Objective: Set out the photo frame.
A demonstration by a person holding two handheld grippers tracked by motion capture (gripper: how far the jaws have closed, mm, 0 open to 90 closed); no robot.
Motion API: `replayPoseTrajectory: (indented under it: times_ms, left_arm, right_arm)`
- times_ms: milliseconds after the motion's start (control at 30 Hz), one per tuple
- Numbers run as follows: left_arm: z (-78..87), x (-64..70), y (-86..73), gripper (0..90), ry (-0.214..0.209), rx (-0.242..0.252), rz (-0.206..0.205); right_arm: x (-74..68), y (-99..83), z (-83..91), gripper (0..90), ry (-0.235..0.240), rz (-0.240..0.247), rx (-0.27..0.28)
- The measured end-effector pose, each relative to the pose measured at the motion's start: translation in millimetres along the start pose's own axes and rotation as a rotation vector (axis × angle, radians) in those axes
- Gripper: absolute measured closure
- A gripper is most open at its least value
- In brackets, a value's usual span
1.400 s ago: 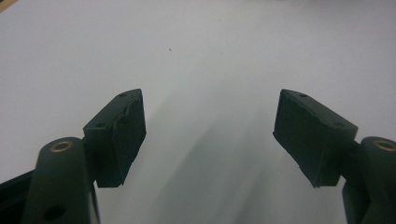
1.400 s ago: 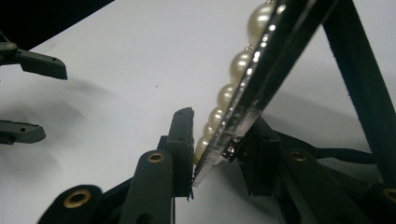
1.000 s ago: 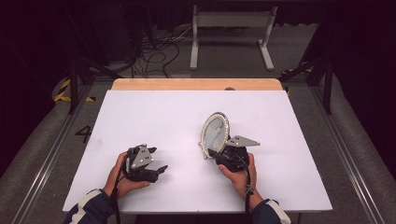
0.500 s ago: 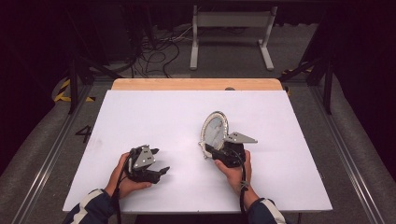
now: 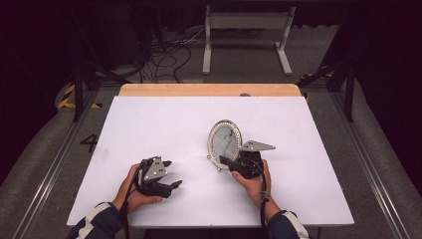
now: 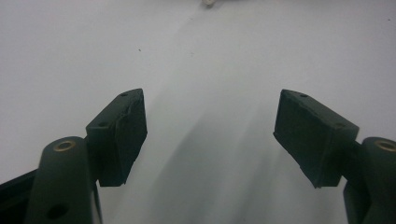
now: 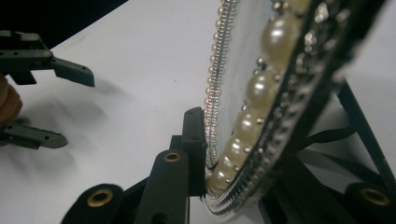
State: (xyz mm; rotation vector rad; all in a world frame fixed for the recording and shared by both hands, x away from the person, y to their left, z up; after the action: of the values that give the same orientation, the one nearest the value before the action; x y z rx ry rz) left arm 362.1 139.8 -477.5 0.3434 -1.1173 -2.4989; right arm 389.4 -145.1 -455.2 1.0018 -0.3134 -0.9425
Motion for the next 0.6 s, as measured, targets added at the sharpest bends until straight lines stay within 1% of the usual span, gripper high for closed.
replayPoseTrajectory:
  times_ms: [100, 200, 333, 400, 433, 467, 533, 600]
  left_arm:
    - [-0.6, -0.4, 0.9, 25.0, -0.002, 0.001, 0.006]
    - [-3.5, -1.8, 5.3, 24.4, 0.000, 0.004, -0.001]
    - [-10.2, -5.1, 14.5, 23.3, -0.007, 0.013, -0.007]
    - [-15.2, -7.7, 20.7, 23.0, -0.022, 0.016, -0.004]
    - [-16.3, -8.5, 21.9, 22.6, -0.023, 0.017, -0.006]
    - [-17.7, -8.9, 23.5, 22.3, -0.024, 0.019, -0.004]
    - [-20.0, -10.4, 26.8, 22.1, -0.027, 0.023, -0.010]
    - [-21.4, -11.6, 29.1, 22.1, -0.028, 0.028, -0.007]
  right_arm:
    - [0.7, 0.1, 1.7, 78.9, 0.026, 0.006, -0.019]
    - [0.8, 0.7, 2.1, 79.2, 0.037, 0.012, -0.030]
    - [1.1, 1.4, 3.2, 79.2, 0.049, 0.025, -0.048]
    - [0.9, 1.4, 3.3, 78.9, 0.044, 0.031, -0.048]
    - [0.7, 1.4, 3.4, 77.9, 0.042, 0.032, -0.046]
    - [0.2, 1.5, 3.8, 76.4, 0.041, 0.031, -0.046]
    - [-1.3, 2.5, 5.3, 72.7, 0.031, 0.043, -0.040]
    - [-3.1, 3.9, 8.4, 70.3, 0.022, 0.054, -0.030]
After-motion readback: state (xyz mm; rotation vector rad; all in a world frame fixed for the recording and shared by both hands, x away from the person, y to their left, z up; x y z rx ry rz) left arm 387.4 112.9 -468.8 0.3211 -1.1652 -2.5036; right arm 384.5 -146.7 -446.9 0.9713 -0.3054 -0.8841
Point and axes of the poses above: each handheld gripper's, and its own axes: z roughly backward along the jaws, y roughly out of its top, x roughly to its right, the point moved 3 cm from there along -z, roughly forward along the jaws, and after that the axes turned 6 degrees about -y, right-handed, at the moved point
